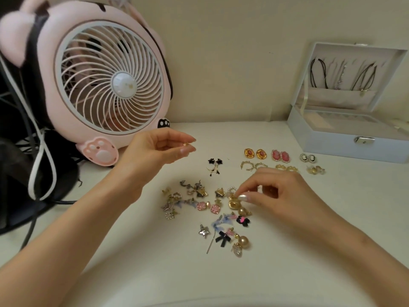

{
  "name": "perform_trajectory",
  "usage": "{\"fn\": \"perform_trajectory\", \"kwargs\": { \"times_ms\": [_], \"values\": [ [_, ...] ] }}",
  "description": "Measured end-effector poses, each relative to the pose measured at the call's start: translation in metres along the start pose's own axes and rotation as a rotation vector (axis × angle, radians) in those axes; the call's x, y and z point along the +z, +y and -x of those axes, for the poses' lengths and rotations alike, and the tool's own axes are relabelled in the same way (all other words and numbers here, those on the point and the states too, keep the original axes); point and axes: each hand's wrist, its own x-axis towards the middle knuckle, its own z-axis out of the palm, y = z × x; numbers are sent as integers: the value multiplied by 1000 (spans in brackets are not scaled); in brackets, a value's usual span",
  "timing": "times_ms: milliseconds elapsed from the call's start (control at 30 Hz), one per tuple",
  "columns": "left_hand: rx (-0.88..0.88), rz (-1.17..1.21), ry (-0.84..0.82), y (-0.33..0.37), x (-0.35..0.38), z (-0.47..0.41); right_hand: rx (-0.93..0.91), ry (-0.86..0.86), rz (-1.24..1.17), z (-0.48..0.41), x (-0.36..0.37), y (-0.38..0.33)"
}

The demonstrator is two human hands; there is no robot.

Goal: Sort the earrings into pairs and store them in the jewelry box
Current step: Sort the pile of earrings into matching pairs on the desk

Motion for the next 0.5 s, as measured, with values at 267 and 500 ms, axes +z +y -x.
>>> {"fn": "perform_trajectory", "kwargs": {
  "times_ms": [267, 500],
  "values": [
    [-30, 3, 114, -3, -4, -4, -297, -175, 380, -30, 54, -36],
    [-4, 83, 216, -2, -8, -8, -293, -116, 359, -51, 60, -53]
  ]
}}
